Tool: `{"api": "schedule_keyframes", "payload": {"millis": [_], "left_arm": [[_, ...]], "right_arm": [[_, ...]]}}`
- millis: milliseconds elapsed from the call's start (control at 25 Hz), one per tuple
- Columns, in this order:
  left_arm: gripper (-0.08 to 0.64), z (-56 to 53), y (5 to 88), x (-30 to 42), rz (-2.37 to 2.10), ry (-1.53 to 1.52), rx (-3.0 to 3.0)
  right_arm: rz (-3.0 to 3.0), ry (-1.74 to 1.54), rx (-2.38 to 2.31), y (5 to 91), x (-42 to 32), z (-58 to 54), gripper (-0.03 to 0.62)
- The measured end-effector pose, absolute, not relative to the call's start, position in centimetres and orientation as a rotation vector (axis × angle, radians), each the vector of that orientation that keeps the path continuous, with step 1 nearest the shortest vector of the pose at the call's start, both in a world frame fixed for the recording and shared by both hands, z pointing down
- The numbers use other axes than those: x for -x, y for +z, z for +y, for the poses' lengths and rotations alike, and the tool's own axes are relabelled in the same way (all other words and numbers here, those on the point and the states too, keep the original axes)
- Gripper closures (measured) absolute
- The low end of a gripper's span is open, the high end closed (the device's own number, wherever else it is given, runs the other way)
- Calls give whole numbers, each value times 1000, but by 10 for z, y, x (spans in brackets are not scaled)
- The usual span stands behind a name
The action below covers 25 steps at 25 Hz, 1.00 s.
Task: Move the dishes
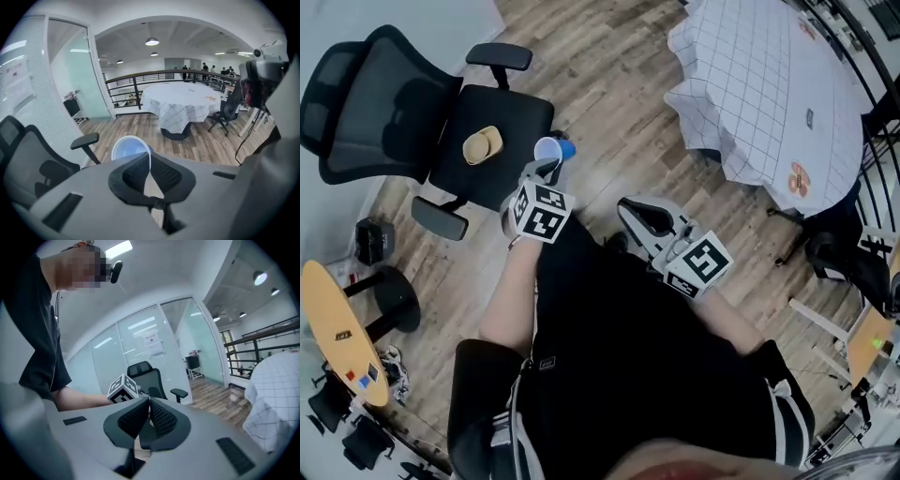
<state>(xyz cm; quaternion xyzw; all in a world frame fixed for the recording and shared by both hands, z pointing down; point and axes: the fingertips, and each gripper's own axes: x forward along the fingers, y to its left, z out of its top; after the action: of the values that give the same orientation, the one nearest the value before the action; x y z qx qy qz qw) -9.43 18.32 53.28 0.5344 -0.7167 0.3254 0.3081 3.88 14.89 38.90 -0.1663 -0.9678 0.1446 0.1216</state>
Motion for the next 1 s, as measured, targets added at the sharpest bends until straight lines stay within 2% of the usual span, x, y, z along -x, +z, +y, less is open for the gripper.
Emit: {"api": "schedule_keyframes", "payload": {"millis": [400, 1000], "left_arm": [[546, 55, 498, 14, -1741, 989, -1763], [546, -194, 462, -20, -1471, 1083, -2193]], "right_arm": [[-2923, 478, 91, 384, -115, 63, 571], [-2978, 469, -335, 353, -111, -131, 571]]}}
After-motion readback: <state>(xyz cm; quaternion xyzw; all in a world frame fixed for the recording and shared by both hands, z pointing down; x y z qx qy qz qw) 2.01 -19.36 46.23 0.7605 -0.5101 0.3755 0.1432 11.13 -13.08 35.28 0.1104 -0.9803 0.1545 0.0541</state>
